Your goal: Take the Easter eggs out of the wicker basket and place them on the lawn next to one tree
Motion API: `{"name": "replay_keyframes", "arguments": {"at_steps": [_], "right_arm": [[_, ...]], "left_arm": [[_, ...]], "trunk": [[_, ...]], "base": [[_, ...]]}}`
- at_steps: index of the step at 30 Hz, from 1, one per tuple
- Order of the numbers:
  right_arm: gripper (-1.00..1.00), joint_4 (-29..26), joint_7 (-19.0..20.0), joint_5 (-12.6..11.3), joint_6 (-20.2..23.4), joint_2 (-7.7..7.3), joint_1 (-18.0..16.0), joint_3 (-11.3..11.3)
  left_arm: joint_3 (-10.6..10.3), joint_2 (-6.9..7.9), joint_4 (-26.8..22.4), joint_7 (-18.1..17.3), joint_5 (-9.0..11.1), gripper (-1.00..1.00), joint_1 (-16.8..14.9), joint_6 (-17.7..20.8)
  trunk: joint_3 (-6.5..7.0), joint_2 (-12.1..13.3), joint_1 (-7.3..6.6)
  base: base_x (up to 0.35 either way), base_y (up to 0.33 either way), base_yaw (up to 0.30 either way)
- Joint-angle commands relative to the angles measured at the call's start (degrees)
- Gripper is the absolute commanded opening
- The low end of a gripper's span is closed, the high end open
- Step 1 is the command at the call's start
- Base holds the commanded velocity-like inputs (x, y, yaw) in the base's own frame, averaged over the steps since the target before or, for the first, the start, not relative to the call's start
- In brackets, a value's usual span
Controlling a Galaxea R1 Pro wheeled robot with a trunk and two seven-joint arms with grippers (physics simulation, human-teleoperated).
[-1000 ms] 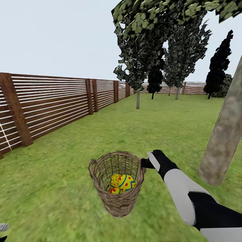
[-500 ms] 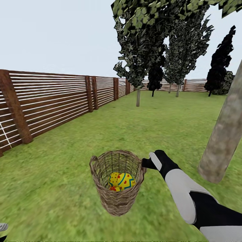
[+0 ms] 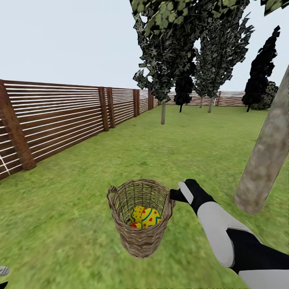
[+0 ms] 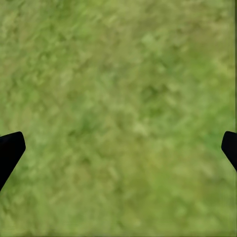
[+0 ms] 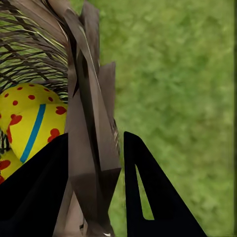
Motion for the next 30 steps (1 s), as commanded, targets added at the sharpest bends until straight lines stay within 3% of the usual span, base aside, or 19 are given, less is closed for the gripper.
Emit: {"name": "replay_keyframes", "arguments": {"at_steps": [1,10,17,30], "right_arm": [[-1.00,-0.14,-0.47,-1.42,0.01,0.11,-0.04,-0.28],[-1.00,-0.16,-0.45,-1.46,0.02,0.02,-0.04,-0.36],[-1.00,-0.15,-0.46,-1.43,0.00,0.03,-0.04,-0.38],[-1.00,-0.16,-0.45,-1.47,-0.03,0.07,-0.04,-0.36]], "left_arm": [[-0.02,0.02,-0.09,-0.21,0.60,1.00,-0.01,0.52],[-0.06,0.01,-0.09,-0.21,0.60,1.00,-0.01,0.50],[-0.06,0.01,-0.09,-0.21,0.60,1.00,-0.01,0.51],[0.02,0.00,-0.11,-0.20,0.60,1.00,-0.09,0.88]], "trunk": [[-0.08,-0.03,-0.01],[-0.12,-0.03,-0.01],[-1.37,-2.84,1.53],[-3.71,-8.06,4.39]], "base": [[0.000,0.000,-0.030],[0.000,0.000,-0.243],[0.000,0.000,-0.254],[0.000,0.000,-0.010]]}}
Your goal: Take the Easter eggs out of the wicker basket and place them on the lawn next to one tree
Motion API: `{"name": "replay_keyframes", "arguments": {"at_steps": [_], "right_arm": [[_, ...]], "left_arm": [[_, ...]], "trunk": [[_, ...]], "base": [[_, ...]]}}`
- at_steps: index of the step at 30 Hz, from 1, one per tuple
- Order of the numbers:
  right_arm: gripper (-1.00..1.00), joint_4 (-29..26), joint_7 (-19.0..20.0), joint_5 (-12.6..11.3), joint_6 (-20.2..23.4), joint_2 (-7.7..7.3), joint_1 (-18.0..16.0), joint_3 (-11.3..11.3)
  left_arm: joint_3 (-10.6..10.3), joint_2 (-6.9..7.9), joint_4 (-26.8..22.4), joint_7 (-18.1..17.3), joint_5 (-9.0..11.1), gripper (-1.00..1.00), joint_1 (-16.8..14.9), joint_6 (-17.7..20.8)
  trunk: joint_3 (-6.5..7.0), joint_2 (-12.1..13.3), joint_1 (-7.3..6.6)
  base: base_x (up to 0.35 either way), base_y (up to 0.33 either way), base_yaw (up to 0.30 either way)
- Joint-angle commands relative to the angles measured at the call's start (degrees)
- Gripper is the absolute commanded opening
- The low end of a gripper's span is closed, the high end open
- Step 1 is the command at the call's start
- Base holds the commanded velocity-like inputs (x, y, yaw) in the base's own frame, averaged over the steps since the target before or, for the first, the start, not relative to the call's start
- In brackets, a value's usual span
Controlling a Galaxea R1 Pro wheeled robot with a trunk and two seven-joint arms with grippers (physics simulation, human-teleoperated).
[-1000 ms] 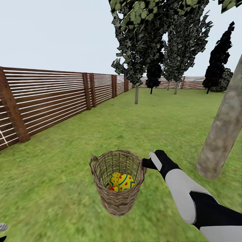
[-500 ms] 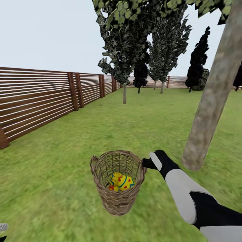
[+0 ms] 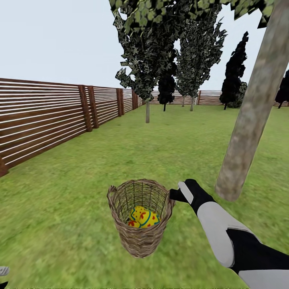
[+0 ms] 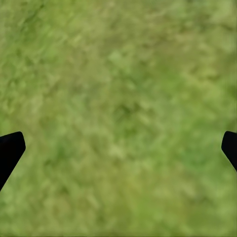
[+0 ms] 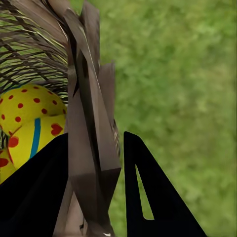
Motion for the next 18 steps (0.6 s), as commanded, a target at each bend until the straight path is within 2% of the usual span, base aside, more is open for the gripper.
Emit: {"name": "replay_keyframes", "arguments": {"at_steps": [1,3,5,6,8,9,11,13,14,16,18], "right_arm": [[-1.00,-0.11,-0.49,-1.14,0.09,0.04,-0.04,-0.28],[-1.00,-0.11,-0.55,-1.10,0.09,0.07,-0.04,-0.28],[-1.00,-0.11,-0.57,-1.07,0.09,0.02,-0.04,-0.28],[-1.00,-0.11,-0.58,-1.06,0.09,0.00,-0.04,-0.28],[-1.00,-0.11,-0.58,-1.06,0.09,-0.02,-0.04,-0.28],[-1.00,-0.11,-0.58,-1.06,0.09,-0.06,-0.04,-0.28],[-1.00,-0.11,-0.58,-1.05,0.09,-0.10,-0.04,-0.28],[-1.00,-0.11,-0.58,-1.05,0.09,-0.10,-0.04,-0.28],[-1.00,-0.11,-0.58,-1.07,0.09,-0.06,-0.04,-0.28],[-1.00,-0.11,-0.55,-1.09,0.09,-0.09,-0.04,-0.30],[-1.00,-0.11,-0.50,-1.11,0.09,-0.11,-0.04,-0.34]], "left_arm": [[0.01,0.06,-0.08,-0.25,0.65,1.00,-0.01,0.70],[0.06,0.34,-0.04,-0.38,0.68,1.00,-0.05,1.00],[0.17,1.07,-0.11,-0.45,0.76,1.00,-0.10,4.00],[0.21,1.82,-0.20,-0.48,0.80,1.00,-0.17,5.38],[0.37,4.71,-1.74,-0.60,0.90,1.00,-0.36,9.55],[0.77,5.71,-3.26,-0.62,0.92,1.00,-0.40,11.55],[2.67,7.67,-11.23,-0.66,0.94,1.00,-0.44,18.64],[3.83,8.35,-18.27,-0.71,0.94,1.00,-0.40,24.55],[5.14,8.51,-22.74,-0.71,0.90,1.00,-0.28,27.23],[7.18,8.53,-26.35,-0.73,0.88,1.00,0.04,28.92],[8.11,8.43,-27.75,-0.71,0.87,1.00,0.16,29.51]], "trunk": [[-0.24,-0.45,0.22],[-0.60,-1.25,0.66],[-0.96,-2.05,1.10],[-1.14,-2.45,1.32],[-1.50,-3.26,1.75],[-1.68,-3.66,1.97],[-2.04,-4.46,2.41],[-2.40,-5.26,2.85],[-2.58,-5.66,3.07],[-2.93,-6.46,3.51],[-3.35,-7.27,3.95]], "base": [[0.000,0.000,0.000],[0.000,0.000,0.000],[0.000,0.000,0.000],[0.000,0.000,0.000],[0.000,0.000,0.000],[0.000,0.000,0.000],[0.000,0.000,0.000],[0.000,0.000,0.000],[0.000,0.000,0.000],[0.000,0.000,0.000],[0.000,0.000,0.000]]}}
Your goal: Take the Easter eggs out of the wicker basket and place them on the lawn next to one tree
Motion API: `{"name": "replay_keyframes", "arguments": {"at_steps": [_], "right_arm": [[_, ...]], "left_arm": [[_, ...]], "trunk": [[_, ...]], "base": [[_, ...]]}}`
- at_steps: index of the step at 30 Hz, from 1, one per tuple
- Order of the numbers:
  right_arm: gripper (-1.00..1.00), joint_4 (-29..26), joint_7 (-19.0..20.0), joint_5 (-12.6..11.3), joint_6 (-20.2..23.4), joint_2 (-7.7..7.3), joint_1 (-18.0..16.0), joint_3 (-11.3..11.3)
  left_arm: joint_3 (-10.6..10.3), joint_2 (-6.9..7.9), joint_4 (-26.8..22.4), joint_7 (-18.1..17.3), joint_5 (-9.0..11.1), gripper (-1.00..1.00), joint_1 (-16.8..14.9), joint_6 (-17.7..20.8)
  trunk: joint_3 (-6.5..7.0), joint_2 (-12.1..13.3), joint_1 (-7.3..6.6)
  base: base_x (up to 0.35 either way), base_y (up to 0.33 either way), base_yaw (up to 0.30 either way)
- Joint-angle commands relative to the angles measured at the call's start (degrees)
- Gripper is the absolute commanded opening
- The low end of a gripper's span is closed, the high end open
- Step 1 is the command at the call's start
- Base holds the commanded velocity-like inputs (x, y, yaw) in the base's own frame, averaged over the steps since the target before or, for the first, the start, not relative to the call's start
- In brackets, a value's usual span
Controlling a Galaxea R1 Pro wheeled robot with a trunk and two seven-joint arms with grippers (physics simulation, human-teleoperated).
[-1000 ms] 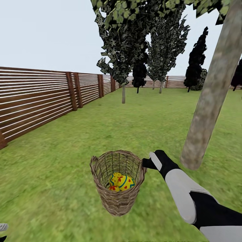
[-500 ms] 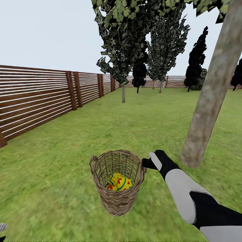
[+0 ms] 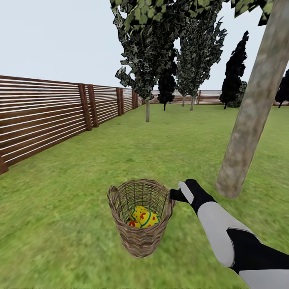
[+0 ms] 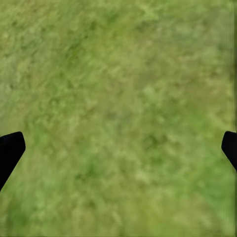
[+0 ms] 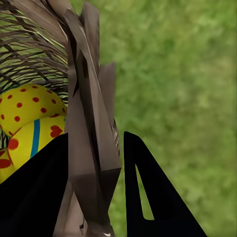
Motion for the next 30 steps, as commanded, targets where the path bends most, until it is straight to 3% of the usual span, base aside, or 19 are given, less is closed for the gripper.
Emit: {"name": "replay_keyframes", "arguments": {"at_steps": [1,3,6,9,12,17,30], "right_arm": [[-1.00,-0.12,-0.48,-1.17,0.08,0.04,-0.04,-0.30],[-1.00,-0.12,-0.48,-1.18,0.08,0.01,-0.04,-0.30],[-1.00,-0.12,-0.48,-1.19,0.08,-0.29,-0.04,-0.32],[-1.00,-0.12,-0.48,-1.19,0.08,-0.38,-0.04,-0.31],[-1.00,-0.12,-0.48,-1.19,0.08,-0.40,-0.04,-0.31],[-1.00,-0.12,-0.48,-1.19,0.08,-0.25,-0.04,-0.28],[-1.00,-0.12,-0.47,-1.19,0.08,-0.14,-0.04,-0.31]], "left_arm": [[0.36,-0.02,-1.11,0.00,0.48,1.00,-0.08,1.14],[0.52,-0.04,-5.11,0.03,0.44,1.00,-0.18,4.71],[0.56,-0.17,-8.41,0.11,0.35,1.00,0.15,5.96],[0.60,-1.50,-7.40,0.26,0.32,1.00,1.47,3.51],[0.62,-1.91,-4.28,0.55,0.38,1.00,2.35,0.52],[0.90,-1.98,-2.13,0.33,0.46,1.00,2.55,-0.61],[1.85,-2.07,-1.85,0.54,0.42,1.00,2.56,-0.94]], "trunk": [[-0.31,-0.45,0.22],[-0.84,-1.25,0.65],[-1.63,-2.45,1.31],[-2.43,-3.66,1.97],[-3.22,-4.86,2.63],[-4.37,-6.87,3.73],[-7.28,-12.08,6.58]], "base": [[0.000,0.000,0.000],[0.000,0.000,-0.042],[0.000,0.000,-0.119],[0.000,0.000,-0.157],[0.000,0.000,-0.164],[0.000,0.000,-0.098],[0.000,0.000,-0.003]]}}
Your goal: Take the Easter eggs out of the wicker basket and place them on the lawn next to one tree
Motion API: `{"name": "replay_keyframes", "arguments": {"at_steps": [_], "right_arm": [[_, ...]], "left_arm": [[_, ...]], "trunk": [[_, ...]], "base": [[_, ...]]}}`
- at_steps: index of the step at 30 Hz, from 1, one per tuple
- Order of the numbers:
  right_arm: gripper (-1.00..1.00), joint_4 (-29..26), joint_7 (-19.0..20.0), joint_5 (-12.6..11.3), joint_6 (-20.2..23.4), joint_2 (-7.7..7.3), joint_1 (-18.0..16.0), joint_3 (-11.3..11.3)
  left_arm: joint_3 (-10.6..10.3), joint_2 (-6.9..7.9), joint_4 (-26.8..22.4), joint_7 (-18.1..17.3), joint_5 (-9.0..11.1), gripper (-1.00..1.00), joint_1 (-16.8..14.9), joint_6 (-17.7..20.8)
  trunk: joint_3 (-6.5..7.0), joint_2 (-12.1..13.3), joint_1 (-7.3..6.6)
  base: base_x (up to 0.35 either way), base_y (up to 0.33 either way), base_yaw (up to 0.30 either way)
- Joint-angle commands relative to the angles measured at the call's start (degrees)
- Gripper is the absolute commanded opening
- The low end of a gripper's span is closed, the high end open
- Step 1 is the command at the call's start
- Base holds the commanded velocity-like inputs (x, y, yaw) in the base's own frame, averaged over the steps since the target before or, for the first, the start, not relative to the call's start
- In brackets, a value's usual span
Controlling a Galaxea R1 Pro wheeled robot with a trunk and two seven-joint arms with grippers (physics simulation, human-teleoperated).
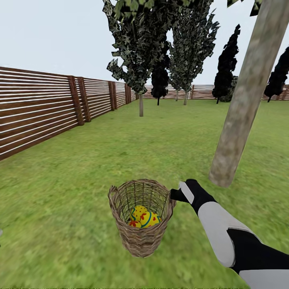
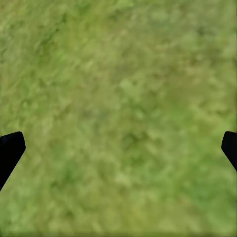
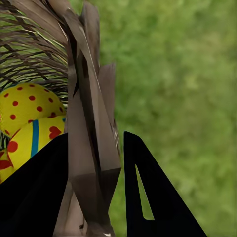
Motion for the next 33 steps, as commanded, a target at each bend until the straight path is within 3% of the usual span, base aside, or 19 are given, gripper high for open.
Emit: {"name": "replay_keyframes", "arguments": {"at_steps": [1,28,33], "right_arm": [[-1.00,-0.12,-0.49,-1.30,0.07,0.06,-0.04,-0.31],[-1.00,-0.12,-0.50,-1.30,0.07,0.22,-0.04,-0.31],[-1.00,-0.12,-0.50,-1.30,0.07,0.28,-0.04,-0.31]], "left_arm": [[0.09,0.00,-0.03,-0.01,0.49,1.00,-0.05,0.45],[0.06,0.00,-0.01,0.18,0.47,1.00,-0.01,0.45],[0.06,0.00,-0.01,0.16,0.47,1.00,-0.02,0.41]], "trunk": [[-0.30,-0.45,0.21],[-5.47,-11.28,6.14],[-6.58,-11.34,6.27]], "base": [[0.000,0.000,0.000],[0.000,0.000,0.000],[0.000,0.000,0.000]]}}
